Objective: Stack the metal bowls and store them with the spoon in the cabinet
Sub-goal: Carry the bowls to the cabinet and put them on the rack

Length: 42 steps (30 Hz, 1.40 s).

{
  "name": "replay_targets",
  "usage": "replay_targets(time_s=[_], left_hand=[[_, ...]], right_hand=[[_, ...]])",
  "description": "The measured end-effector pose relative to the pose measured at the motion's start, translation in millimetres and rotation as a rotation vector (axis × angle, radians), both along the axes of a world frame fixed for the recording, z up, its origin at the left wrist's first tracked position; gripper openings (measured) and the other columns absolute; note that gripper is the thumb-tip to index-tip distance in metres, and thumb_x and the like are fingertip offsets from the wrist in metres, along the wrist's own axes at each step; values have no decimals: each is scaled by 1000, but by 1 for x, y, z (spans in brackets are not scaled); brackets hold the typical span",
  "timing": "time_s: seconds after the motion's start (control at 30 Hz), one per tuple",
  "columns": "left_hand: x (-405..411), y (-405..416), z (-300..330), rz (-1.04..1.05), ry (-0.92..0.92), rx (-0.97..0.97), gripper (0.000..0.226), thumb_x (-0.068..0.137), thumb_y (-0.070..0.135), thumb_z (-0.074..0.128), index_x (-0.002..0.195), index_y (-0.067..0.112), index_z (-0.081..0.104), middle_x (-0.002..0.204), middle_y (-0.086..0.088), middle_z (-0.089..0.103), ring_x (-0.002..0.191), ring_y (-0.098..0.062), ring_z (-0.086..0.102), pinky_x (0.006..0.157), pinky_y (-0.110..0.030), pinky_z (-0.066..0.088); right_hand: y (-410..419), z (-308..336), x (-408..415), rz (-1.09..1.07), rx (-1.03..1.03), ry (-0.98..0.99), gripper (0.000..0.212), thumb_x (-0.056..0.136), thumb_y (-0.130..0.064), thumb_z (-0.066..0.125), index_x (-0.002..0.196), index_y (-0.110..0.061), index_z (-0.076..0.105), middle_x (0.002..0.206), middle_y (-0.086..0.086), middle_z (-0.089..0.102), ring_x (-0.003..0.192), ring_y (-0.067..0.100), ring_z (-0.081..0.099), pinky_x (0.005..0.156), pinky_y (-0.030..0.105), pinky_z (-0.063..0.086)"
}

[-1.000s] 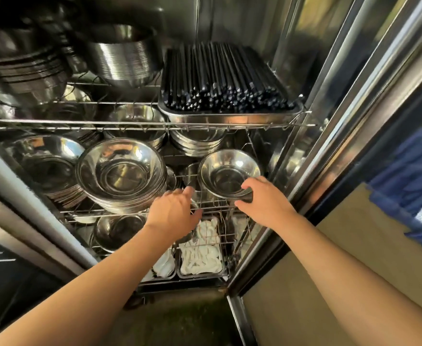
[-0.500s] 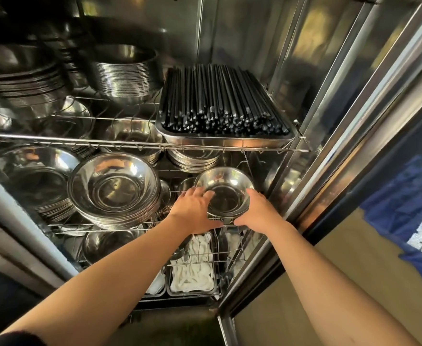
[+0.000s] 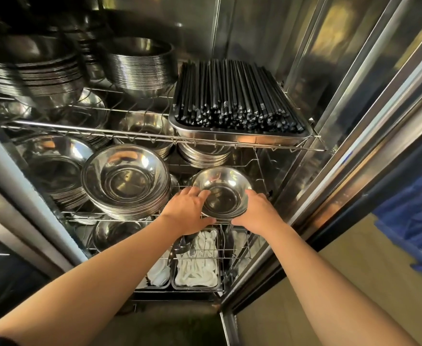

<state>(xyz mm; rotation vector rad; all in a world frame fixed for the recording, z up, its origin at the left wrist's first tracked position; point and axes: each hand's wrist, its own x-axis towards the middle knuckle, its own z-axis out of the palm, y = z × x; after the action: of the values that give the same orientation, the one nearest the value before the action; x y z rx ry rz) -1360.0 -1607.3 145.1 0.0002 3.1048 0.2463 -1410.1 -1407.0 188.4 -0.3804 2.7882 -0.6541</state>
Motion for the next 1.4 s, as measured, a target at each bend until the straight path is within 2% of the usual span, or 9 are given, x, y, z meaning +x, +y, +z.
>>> replay_targets(time_s=[0.27, 0.43, 0.73, 0.83, 0.9, 0.97, 1.03, 1.23, 1.4], left_hand=[[20, -13, 2, 38, -30, 45, 82, 91, 59, 56, 156, 22, 22, 160, -9, 32, 149, -31, 25, 115, -47, 38], [30, -14, 1, 68, -15, 98, 74, 96, 46, 57, 156, 19, 24, 157, -10, 35, 148, -30, 26, 117, -46, 36], [41, -15, 0, 131, -16, 147, 68, 97, 43, 55, 155, 20, 27, 155, -10, 37, 145, -32, 31, 112, -46, 40], [46, -12, -1, 150, 29, 138, 69, 96, 46, 55, 153, 19, 30, 153, -9, 40, 140, -31, 39, 110, -45, 43], [50, -9, -3, 171, 62, 122, 73, 94, 53, 54, 153, 17, 31, 150, -9, 43, 134, -31, 45, 107, -45, 45], [53, -6, -6, 202, 73, 110, 78, 92, 60, 52, 153, 15, 32, 147, -9, 45, 131, -31, 47, 106, -43, 45], [54, -2, -9, 229, 76, 119, 80, 92, 62, 51, 153, 14, 32, 144, -9, 47, 130, -31, 47, 106, -40, 44], [53, 3, -17, 225, 106, 143, 62, 101, 46, 46, 150, 10, 36, 144, -12, 46, 136, -29, 38, 115, -37, 31], [54, 2, -19, 215, 125, 190, 55, 103, 38, 45, 149, 10, 36, 145, -12, 45, 136, -29, 38, 117, -37, 30]], right_hand=[[-14, -6, 10, 54, -21, 2, 83, 64, -36, 88, 136, -23, 47, 122, 7, 51, 116, 25, 54, 97, 39, 47], [-21, -8, 14, 61, 9, 26, 90, 60, -48, 88, 136, -25, 46, 123, 8, 50, 116, 25, 53, 97, 41, 48], [-24, -12, 13, 99, 45, 54, 93, 60, -57, 84, 137, -24, 44, 121, 4, 44, 115, 25, 55, 98, 44, 50], [-21, -11, 4, 147, 74, 58, 108, 58, -63, 84, 147, -26, 33, 138, 6, 37, 132, 28, 44, 104, 49, 45], [-21, -9, -5, 192, 81, 17, 124, 56, -66, 83, 156, -28, 20, 161, 8, 16, 147, 29, 24, 114, 54, 33], [-21, -7, -12, 235, 91, -24, 134, 54, -69, 83, 159, -29, 9, 167, 3, -4, 152, 26, 10, 118, 53, 23], [-20, -9, -17, 273, 118, -50, 139, 53, -71, 83, 159, -29, 5, 167, 1, -11, 153, 24, 4, 119, 51, 18], [-21, -20, -22, 227, 106, -35, 146, 41, -80, 79, 158, -32, 6, 168, 1, -2, 152, 23, 9, 117, 51, 20], [-25, -28, -21, 173, 94, -4, 153, 34, -85, 76, 158, -30, 7, 168, 1, 3, 152, 20, 7, 117, 54, 19]])
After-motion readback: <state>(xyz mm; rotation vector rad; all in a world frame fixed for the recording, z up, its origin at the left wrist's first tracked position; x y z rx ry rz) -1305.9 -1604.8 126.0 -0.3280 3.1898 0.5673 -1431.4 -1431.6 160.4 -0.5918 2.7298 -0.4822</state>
